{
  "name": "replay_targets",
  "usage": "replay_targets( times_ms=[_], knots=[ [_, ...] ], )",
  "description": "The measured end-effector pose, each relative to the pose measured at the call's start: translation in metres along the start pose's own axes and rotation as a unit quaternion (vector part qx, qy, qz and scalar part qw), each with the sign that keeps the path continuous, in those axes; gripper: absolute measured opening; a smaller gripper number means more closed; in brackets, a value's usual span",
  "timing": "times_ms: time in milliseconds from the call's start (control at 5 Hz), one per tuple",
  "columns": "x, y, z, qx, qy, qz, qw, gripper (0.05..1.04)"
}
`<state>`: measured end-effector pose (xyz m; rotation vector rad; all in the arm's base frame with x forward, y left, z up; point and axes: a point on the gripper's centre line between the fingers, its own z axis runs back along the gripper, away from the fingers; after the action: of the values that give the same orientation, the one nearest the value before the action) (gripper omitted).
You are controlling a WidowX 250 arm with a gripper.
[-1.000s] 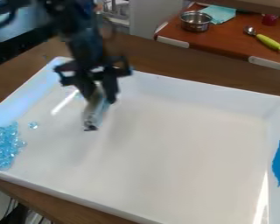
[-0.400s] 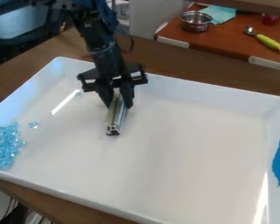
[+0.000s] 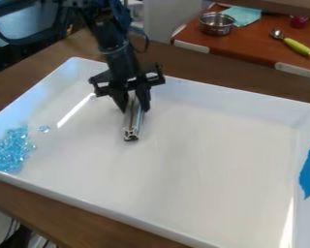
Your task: Sweep into pile
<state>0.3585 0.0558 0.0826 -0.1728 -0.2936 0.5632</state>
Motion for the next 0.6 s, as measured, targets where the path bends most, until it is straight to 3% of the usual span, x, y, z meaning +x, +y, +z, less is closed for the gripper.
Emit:
replay_targets(
  times_ms=[200, 600],
  knots=[
    [0.009, 0.018, 0.003, 0.014, -0.012, 0.048, 0.9987, 0.380],
    [0.015, 0.056, 0.008, 0.024, -0.030, 0.180, 0.9828, 0.380]
  ],
)
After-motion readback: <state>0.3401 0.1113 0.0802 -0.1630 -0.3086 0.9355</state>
